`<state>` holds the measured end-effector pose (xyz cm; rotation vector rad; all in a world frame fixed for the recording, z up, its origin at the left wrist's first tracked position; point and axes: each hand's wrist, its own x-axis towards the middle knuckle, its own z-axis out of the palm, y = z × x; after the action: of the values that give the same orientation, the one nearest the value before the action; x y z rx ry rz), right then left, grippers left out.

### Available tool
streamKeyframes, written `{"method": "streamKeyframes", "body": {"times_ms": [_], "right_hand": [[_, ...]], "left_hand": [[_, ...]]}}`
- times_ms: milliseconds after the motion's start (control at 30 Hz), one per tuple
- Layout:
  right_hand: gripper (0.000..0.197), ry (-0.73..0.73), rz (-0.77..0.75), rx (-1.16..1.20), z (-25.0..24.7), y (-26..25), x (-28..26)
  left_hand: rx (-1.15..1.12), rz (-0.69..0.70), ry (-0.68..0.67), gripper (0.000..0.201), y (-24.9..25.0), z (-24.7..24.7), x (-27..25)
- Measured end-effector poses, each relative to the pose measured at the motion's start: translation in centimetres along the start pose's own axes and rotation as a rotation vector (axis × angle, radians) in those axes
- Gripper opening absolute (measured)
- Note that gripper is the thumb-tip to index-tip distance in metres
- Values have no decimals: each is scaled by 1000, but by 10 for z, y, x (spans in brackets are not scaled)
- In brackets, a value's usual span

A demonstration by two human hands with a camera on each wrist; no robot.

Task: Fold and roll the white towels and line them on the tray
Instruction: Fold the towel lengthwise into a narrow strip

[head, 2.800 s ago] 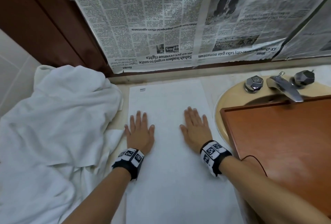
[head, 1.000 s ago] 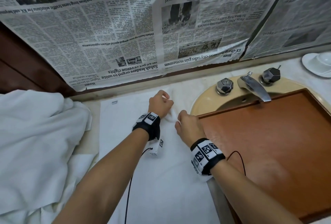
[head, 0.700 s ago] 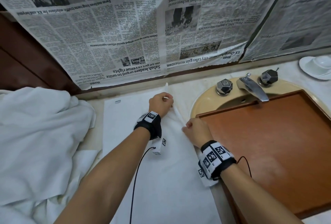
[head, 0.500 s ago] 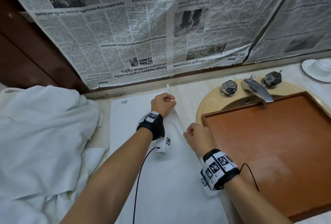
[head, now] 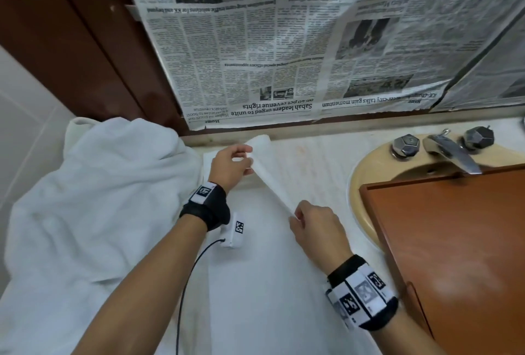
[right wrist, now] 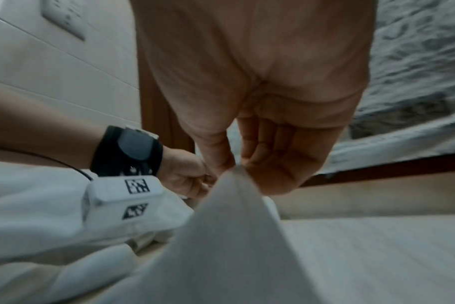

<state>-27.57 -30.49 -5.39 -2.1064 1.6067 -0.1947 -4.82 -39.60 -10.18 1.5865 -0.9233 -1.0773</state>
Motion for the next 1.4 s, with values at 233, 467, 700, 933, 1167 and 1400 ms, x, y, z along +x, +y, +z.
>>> {"method": "streamKeyframes", "body": {"times_ms": [233,467,700,933,1167,1400], "right_hand": [[13,-110,-190,-56,44,-83,18],[21,-295,-213,-54,111,-99,24],[36,-288,-116,91,118,-76,31],[46,-218,-35,104,107,-24,38],[52,-196,50,136,83,30,36],[34,-104,25,120,63,52,54]], "left_hand": [[322,33,209,37,-25,-59,15],[746,43,212,39,-58,-67,14],[889,3,183,40,-61,-61,15],[935,-65,86,48,-61,-55,18],[835,54,-6,44,-55,-11,16],[736,111,86,38,-48,11,9]]}}
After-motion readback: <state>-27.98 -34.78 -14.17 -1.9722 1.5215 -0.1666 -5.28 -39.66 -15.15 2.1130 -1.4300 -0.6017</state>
